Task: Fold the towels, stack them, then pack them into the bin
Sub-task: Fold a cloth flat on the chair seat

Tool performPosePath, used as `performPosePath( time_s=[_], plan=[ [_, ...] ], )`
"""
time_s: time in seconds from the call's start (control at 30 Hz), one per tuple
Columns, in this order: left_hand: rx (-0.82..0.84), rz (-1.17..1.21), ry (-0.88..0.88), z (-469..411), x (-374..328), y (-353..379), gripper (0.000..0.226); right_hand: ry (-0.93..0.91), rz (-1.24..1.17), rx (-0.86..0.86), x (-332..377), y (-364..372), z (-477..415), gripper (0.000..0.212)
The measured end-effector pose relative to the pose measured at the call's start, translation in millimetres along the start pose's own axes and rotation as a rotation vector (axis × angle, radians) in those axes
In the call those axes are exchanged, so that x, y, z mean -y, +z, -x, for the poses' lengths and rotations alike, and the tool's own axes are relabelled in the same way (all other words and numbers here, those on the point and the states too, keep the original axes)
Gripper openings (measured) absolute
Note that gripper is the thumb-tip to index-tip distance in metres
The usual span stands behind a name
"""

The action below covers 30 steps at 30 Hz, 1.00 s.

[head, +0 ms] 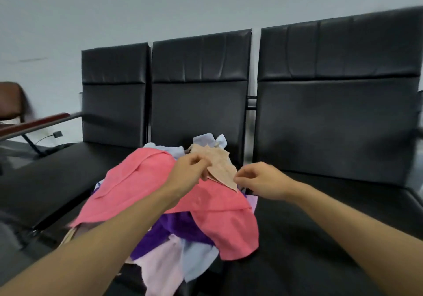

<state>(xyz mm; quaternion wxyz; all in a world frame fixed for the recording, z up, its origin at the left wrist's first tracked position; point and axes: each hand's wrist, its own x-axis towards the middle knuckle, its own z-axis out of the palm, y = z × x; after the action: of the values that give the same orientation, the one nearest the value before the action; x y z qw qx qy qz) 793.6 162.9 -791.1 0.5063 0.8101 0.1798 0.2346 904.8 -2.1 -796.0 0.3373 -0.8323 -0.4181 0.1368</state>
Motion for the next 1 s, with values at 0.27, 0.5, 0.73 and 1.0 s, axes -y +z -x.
performPosePath(
  time_s=[0.27, 0.5, 0.73, 1.0],
  plan=[
    [-0.073, 0.044, 0.039, -21.3, 33.5, -28.0, 0.014, -0.048, 0.097, 0.085, 23.0, 65.1, -81.3, 0.027],
    [-0.021, -0.049, -0.021, -31.2, 47.4, -17.1, 0.020, 0.022, -0.001, -0.098, 38.8, 53.5, -73.5, 0.037],
    [0.041, -0.054, 0.137, -6.6, 20.4, 23.5, 0.039, -0.011, -0.091, -0.227, 58.5, 0.7, -2.2, 0.023],
    [0.104, -0.154, 0.425, 33.4, -40.4, 84.0, 0.004, -0.018, -0.044, -0.418, 29.7, -60.2, 89.0, 0.017]
  ],
)
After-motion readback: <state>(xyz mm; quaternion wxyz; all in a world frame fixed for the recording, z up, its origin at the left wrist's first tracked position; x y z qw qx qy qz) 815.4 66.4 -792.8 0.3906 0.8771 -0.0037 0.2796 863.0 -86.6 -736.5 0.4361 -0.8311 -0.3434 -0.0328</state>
